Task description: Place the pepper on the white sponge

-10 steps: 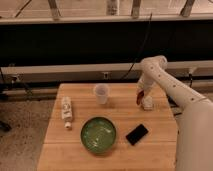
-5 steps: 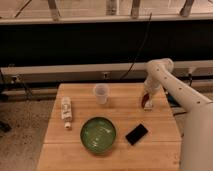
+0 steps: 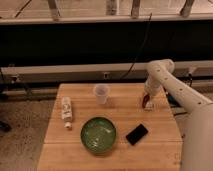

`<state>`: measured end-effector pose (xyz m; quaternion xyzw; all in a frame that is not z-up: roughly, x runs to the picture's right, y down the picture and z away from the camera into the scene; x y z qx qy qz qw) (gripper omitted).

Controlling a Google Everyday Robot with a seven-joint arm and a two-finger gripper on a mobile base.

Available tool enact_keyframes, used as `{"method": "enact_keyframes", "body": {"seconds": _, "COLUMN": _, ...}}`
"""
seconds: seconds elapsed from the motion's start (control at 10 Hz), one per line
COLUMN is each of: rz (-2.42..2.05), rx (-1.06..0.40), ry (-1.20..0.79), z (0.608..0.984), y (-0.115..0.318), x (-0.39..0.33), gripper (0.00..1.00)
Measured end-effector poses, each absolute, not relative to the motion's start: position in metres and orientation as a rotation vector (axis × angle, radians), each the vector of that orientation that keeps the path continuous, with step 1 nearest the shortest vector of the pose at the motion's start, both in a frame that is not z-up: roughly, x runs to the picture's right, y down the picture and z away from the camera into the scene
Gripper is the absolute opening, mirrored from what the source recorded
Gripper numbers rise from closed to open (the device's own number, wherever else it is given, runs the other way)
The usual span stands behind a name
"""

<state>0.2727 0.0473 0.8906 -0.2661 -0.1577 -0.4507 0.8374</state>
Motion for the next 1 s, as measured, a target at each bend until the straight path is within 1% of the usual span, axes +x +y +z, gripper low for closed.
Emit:
{"method": "enact_keyframes", "body": {"seconds": 0.1, "rz": -0.95, "rx": -0.565, "ry": -0.338, "z": 0.8929, "y": 0.0496, "x": 0.2736, "gripper": 0.21}}
{"method": "enact_keyframes", "body": {"seconds": 0.2, "rz": -0.947, "rx": -0.565, "ry": -0.338, "z": 0.8926, "y": 0.0496, "x": 0.2754, "gripper": 0.2}}
{"method": "enact_keyframes", "body": {"seconds": 0.3, "rz": -0.948, "rx": -0.566, "ry": -0.338, "z": 0.8924, "y": 0.0509, "x": 0.2763, "gripper": 0.24}}
{"method": "enact_keyframes", "body": {"seconds": 0.6, "rz": -0.948, "rx": -0.565, "ry": -0.332, "z": 0.8903, "y": 0.0524, "x": 0.2817, "gripper": 0.26}}
{"method": "enact_keyframes", "body": {"seconds": 0.7, "rz": -0.949, "rx": -0.562, "ry": -0.333, "z": 0.891, "y": 0.0519, "x": 0.2808, "gripper": 0.32}}
{"method": "enact_keyframes", "body": {"seconds": 0.9, "rz": -0.948, "rx": -0.56, "ry": -0.331, "z": 0.8899, "y": 0.0528, "x": 0.2828, "gripper": 0.51}}
{"method": "enact_keyframes", "body": {"seconds": 1.0, "rz": -0.949, "rx": -0.56, "ry": -0.331, "z": 0.8895, "y": 0.0532, "x": 0.2828, "gripper": 0.58}}
